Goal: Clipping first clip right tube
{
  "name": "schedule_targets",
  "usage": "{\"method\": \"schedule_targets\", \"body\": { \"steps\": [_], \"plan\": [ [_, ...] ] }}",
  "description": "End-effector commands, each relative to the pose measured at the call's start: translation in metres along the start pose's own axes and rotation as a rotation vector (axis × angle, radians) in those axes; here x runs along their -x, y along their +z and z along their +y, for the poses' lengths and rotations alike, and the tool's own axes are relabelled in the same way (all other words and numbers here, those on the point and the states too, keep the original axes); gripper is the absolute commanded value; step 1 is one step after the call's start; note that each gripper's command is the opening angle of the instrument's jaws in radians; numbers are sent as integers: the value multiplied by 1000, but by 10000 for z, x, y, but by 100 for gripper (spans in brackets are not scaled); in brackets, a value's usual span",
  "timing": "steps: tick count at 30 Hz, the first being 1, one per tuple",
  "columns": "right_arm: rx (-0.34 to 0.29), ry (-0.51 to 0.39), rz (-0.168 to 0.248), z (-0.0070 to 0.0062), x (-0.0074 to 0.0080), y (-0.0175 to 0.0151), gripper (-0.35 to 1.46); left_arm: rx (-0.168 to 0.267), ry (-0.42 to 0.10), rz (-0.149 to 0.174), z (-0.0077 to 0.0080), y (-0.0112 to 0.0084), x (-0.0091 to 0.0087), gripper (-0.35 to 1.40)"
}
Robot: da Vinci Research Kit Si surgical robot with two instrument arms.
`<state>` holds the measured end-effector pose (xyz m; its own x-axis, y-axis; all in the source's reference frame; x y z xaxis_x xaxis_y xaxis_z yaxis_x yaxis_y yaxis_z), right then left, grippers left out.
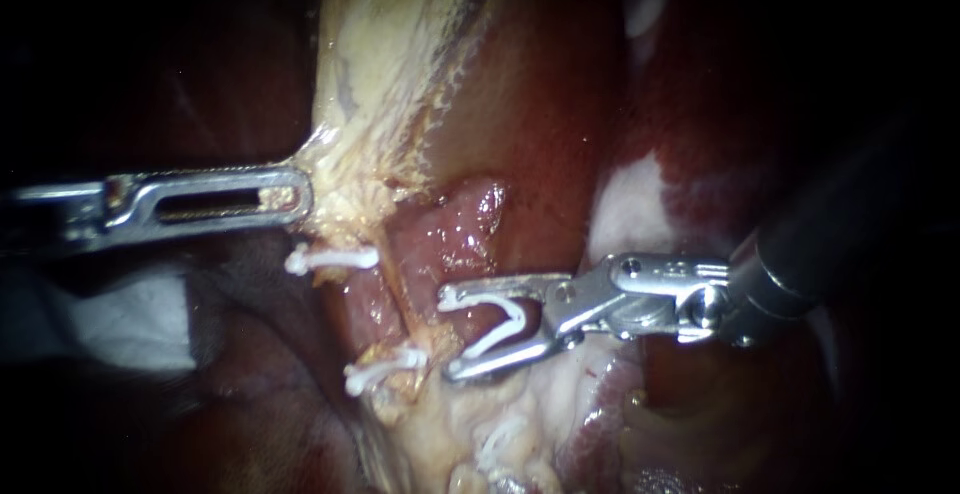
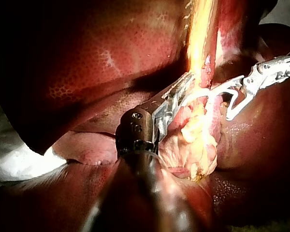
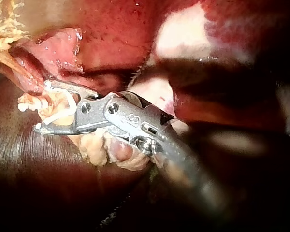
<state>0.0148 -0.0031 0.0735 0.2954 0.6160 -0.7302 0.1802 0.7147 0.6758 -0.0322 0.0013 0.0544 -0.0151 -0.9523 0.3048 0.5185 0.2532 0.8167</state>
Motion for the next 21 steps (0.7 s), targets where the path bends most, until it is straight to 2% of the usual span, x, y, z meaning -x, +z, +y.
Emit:
{"method": "schedule_targets", "body": {
  "steps": [1, 10, 21],
  "plan": [
    [2, 1, -1, 2, 1, 1, 57, -1, 0, -3, -1, 0, 0, -35],
    [19, 3, 5, 17, 0, 13, 57, 1, 4, -7, -10, -3, -2, -35],
    [1, -4, 5, 22, 7, 40, 57, 2, 3, -8, -12, -3, -2, -35]
  ]
}}
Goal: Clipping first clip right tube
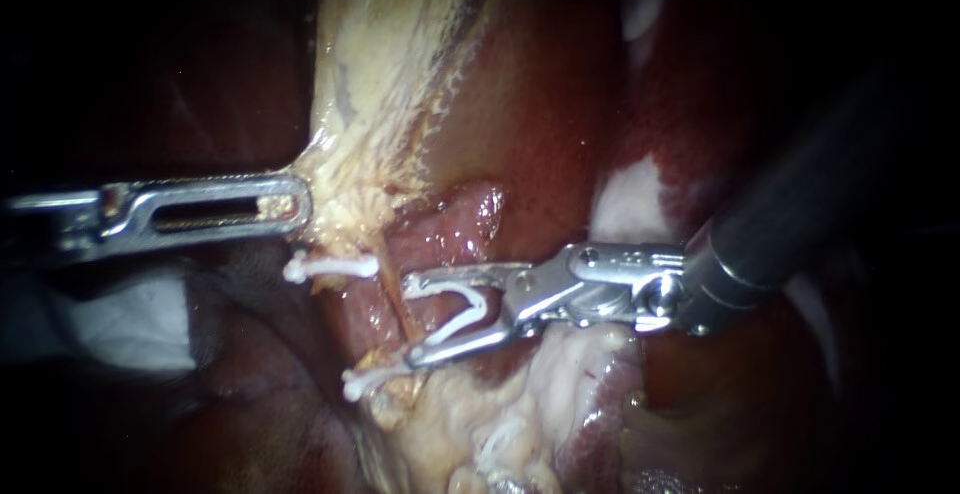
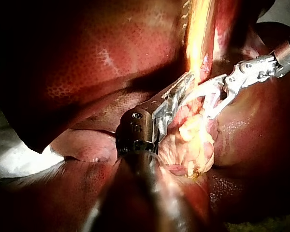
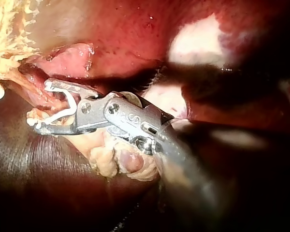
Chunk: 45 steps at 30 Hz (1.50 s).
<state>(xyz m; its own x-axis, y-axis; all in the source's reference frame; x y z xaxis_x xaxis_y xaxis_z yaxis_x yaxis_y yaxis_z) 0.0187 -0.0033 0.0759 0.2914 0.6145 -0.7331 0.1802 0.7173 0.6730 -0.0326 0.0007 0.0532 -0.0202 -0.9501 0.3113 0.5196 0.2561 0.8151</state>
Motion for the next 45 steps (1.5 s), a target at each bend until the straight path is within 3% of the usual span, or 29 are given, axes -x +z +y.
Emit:
{"method": "schedule_targets", "body": {
  "steps": [1, 15, 36, 45],
  "plan": [
    [-4, 0, 9, 0, 0, 1, 57, 1, 0, 0, 0, 0, 0, -35],
    [-141, 38, 89, -23, -8, 16, 57, 1, 0, 0, 0, 0, 0, -35],
    [-168, 74, 95, -21, -3, 43, 56, 2, -1, -1, -1, 3, 0, -35],
    [-202, 126, 87, -27, -1, 39, 55, 2, -1, -1, -1, 3, 1, -35]
  ]
}}
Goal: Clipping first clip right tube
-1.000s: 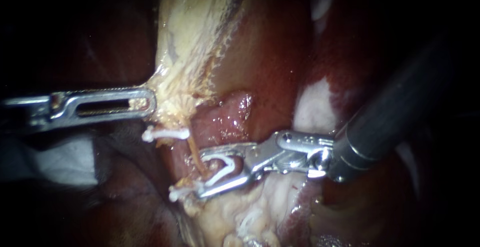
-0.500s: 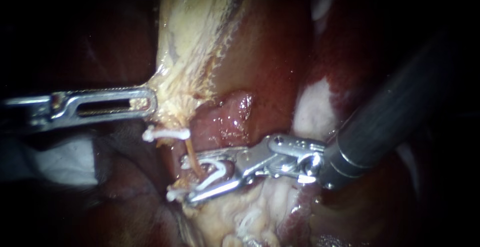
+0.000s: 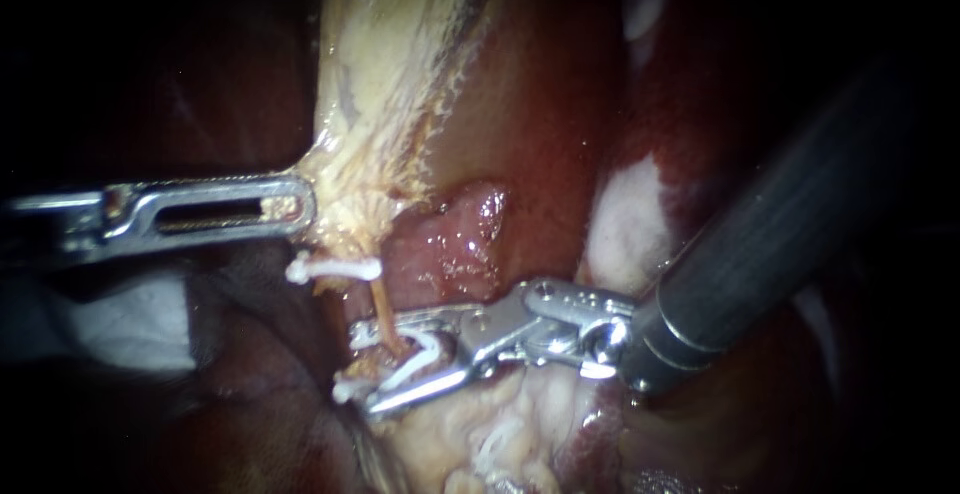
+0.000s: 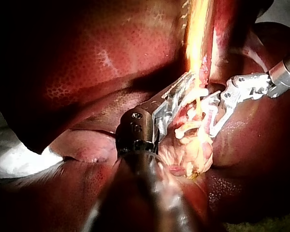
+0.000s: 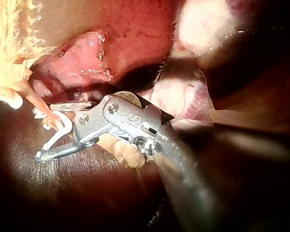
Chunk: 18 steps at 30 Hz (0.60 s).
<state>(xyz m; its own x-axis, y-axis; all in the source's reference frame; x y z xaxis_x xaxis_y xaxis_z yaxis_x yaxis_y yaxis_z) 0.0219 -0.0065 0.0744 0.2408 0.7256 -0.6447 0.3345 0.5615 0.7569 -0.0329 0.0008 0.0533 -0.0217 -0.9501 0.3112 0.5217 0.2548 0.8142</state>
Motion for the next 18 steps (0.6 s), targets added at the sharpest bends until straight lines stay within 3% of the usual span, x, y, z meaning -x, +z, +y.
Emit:
{"method": "schedule_targets", "body": {
  "steps": [1, 18],
  "plan": [
    [-9, 14, -4, -1, 1, -1, 54, -1, 0, 0, 1, 0, 0, -35],
    [-28, 47, -20, 7, 24, -6, 46, -3, 1, 1, 6, 1, 1, -35]
  ]
}}
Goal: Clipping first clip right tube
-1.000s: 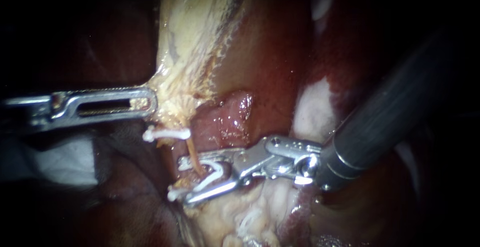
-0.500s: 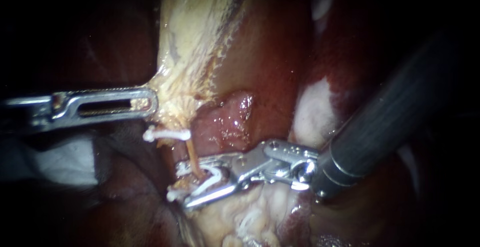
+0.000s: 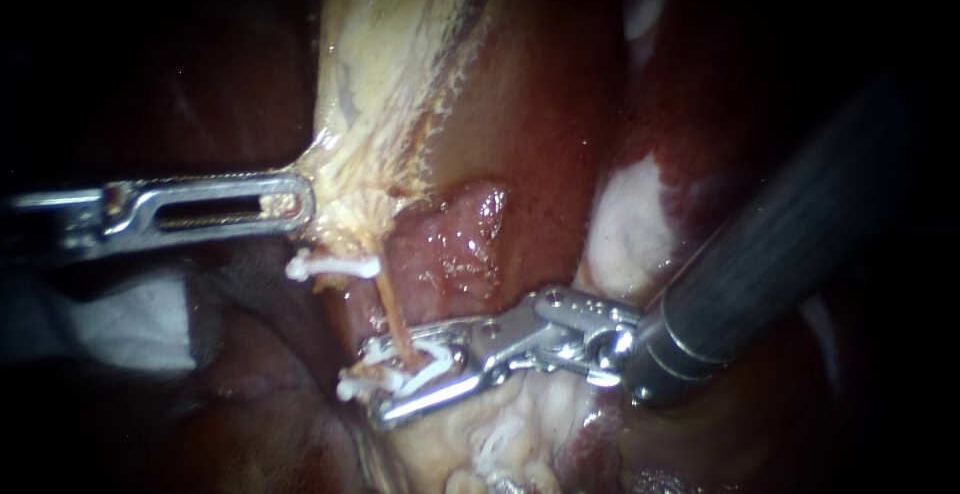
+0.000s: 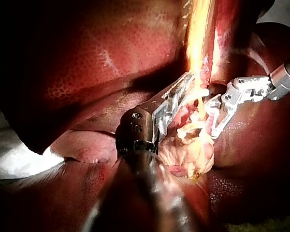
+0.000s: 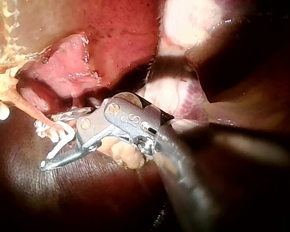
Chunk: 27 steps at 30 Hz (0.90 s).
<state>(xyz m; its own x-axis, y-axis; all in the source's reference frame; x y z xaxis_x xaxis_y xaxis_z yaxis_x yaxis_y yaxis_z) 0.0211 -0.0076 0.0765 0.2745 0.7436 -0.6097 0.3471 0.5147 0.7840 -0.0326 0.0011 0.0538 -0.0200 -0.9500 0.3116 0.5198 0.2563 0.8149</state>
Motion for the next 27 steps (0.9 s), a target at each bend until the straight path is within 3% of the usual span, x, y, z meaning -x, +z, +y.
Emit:
{"method": "schedule_targets", "body": {
  "steps": [1, 7, 13, 18, 27],
  "plan": [
    [-2, 4, -2, 0, 1, -1, 44, -1, 0, 0, 0, 0, 0, -35],
    [-6, 4, -3, 2, 1, -3, 26, 0, 0, 0, 0, 0, 0, -35],
    [3, 17, -28, 4, 2, -7, -35, 0, 0, 0, 0, 0, 0, -35],
    [22, 25, -52, 6, 3, -11, -35, 0, 0, 0, 0, 0, 0, -35],
    [22, 31, -52, 5, 3, -11, -35, 0, 0, 0, 0, 0, 0, -35]
  ]
}}
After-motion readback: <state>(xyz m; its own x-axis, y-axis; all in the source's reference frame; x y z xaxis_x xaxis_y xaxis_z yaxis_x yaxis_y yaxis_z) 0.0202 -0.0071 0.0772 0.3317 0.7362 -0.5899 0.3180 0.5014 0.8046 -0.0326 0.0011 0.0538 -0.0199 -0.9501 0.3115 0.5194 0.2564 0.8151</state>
